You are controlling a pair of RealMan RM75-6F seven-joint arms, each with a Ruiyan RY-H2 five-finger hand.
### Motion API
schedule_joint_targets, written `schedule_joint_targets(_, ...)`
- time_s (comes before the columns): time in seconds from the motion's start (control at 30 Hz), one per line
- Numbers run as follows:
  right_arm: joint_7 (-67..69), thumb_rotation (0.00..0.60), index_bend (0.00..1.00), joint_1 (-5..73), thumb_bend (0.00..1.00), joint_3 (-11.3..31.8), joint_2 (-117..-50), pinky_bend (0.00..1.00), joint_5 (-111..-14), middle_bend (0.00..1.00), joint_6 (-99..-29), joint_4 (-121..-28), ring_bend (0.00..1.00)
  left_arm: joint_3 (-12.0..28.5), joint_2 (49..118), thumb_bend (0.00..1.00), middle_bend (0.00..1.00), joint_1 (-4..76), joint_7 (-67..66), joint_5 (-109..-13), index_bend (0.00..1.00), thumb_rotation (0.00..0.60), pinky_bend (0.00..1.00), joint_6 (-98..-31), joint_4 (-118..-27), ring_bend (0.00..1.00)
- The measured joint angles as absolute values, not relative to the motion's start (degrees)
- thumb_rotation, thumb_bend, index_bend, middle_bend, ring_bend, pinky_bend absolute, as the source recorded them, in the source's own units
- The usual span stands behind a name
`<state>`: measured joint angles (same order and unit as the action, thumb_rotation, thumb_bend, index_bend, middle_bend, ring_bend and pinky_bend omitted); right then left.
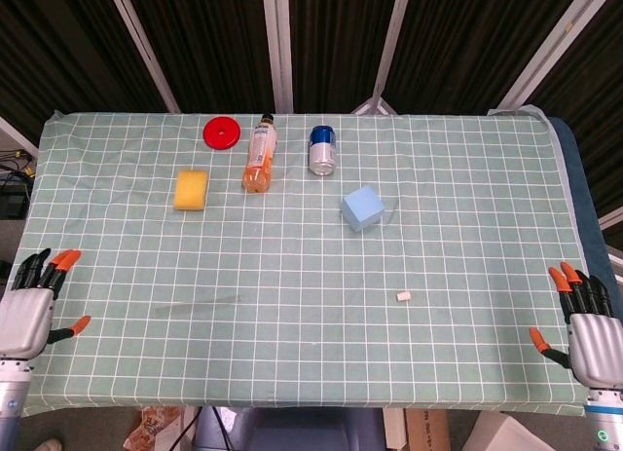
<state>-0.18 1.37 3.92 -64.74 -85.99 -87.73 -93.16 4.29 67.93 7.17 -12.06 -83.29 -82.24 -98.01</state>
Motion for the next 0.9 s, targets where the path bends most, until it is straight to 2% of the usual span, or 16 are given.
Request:
schedule_joint_targets(0.27, 0.22, 0.6, 0.0, 1.42, 0.31, 4.09, -64.63, 0.0, -85.38, 0.0, -87.35, -93.58, 0.0, 6.53, 74.59, 0.26, 0.34, 11.31, -24.79, -78.02, 0.31, 0.6, 0.0, -78.62, -102.22, 0.02)
schedule_joint_targets(0.67, 0.69, 0.6, 0.0, 1.54, 0.31, 4.02, -64.58, 0.0, -85.5, 0.0, -87.09, -93.72, 0.0, 8.03, 86.33, 0.37, 0.38, 16.17, -41.17, -67.67, 0.34, 0.6, 0.0, -76.34, -102.84, 0.03)
schedule_joint_targets(0.9, 0.85, 0.6, 0.0, 1.65, 0.31, 3.98, -64.55, 0.0, -85.61, 0.0, -86.93, -93.75, 0.0, 7.59, 92.91, 0.42, 0.4, 18.41, -47.75, -64.38, 0.35, 0.6, 0.0, -76.67, -100.56, 0.04)
